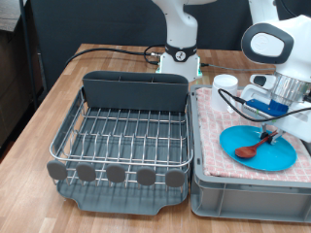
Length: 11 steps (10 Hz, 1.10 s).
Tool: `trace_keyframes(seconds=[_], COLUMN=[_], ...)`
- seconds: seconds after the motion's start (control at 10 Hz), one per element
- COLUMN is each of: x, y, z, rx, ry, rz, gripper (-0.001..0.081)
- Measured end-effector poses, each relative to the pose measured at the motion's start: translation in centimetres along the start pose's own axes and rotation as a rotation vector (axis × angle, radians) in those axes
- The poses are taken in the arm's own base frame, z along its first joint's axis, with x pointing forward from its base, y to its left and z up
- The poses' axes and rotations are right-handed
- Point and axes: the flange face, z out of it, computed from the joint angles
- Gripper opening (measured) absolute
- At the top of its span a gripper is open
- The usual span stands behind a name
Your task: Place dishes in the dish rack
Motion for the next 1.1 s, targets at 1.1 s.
trace_keyframes(seconds=[1.1], x=[3.7], y=[-2.6], z=[-11.1], rx=[-0.112], ry=[0.011], rz=[0.079], gripper=[0.0095])
